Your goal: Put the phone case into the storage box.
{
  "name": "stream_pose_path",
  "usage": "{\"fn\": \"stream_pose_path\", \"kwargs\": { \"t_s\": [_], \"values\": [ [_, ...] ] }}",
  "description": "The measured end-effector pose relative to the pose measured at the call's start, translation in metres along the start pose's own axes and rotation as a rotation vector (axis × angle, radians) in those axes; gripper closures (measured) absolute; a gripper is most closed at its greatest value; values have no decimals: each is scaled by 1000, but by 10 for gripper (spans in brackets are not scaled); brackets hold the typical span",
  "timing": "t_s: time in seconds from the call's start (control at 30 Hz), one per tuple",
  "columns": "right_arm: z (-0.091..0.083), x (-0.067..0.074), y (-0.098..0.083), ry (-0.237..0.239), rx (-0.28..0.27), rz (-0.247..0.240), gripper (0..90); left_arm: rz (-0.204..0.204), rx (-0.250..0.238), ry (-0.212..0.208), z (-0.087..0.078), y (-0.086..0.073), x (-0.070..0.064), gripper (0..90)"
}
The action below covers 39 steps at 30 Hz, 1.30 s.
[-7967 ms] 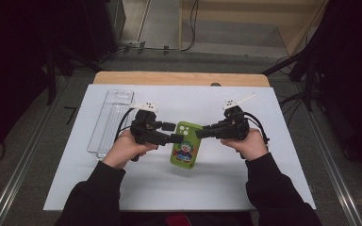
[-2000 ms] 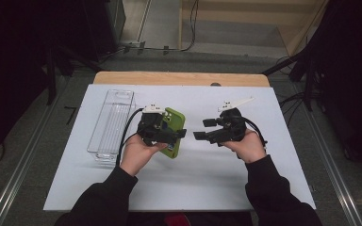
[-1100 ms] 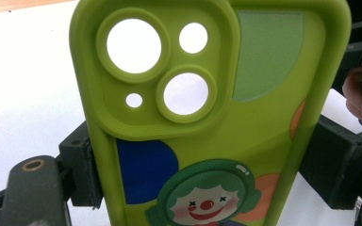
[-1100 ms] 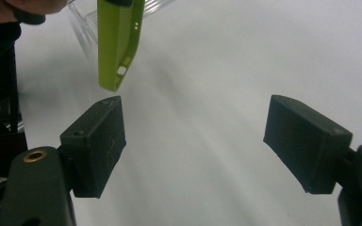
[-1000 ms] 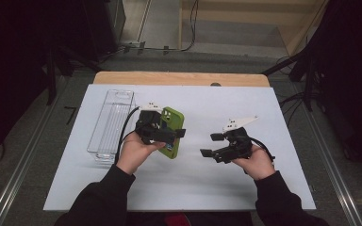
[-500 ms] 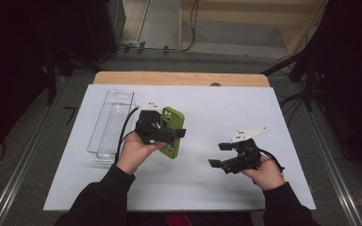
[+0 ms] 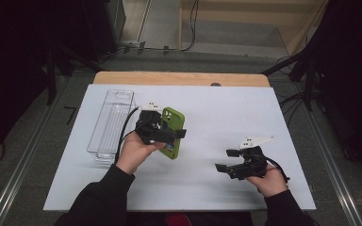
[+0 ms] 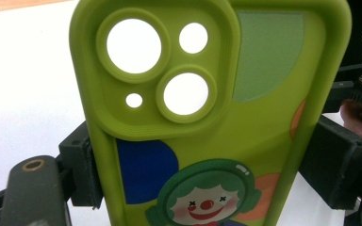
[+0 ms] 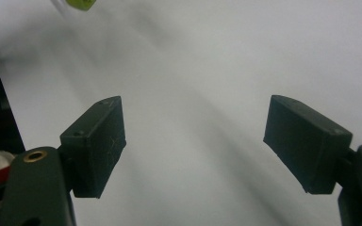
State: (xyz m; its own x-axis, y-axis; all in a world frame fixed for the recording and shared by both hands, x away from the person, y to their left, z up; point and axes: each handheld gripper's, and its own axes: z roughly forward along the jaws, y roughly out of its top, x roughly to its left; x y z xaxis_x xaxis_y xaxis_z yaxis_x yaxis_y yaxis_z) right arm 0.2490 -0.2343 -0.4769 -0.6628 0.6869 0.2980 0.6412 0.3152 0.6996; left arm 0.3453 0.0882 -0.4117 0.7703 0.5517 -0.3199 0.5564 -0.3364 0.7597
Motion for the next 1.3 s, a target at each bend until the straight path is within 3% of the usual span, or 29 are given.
{"fn": "stream_pose_path", "kwargs": {
  "t_s": [0.1, 0.3, 0.67, 1.3],
  "values": [
    [-2, 2, -4, -44, 8, -3, 194, 1, 8, -3, -1, 0, 1, 166],
    [-4, -1, -9, -93, 53, 46, 194, -4, 22, -16, -2, 1, 2, 165],
    [-3, -5, -13, -107, 54, 71, 201, -2, 37, -12, -8, 5, 6, 166],
    [-5, -6, -11, -110, 49, 88, 219, -11, 52, 18, -36, 15, 16, 165]
  ]
}}
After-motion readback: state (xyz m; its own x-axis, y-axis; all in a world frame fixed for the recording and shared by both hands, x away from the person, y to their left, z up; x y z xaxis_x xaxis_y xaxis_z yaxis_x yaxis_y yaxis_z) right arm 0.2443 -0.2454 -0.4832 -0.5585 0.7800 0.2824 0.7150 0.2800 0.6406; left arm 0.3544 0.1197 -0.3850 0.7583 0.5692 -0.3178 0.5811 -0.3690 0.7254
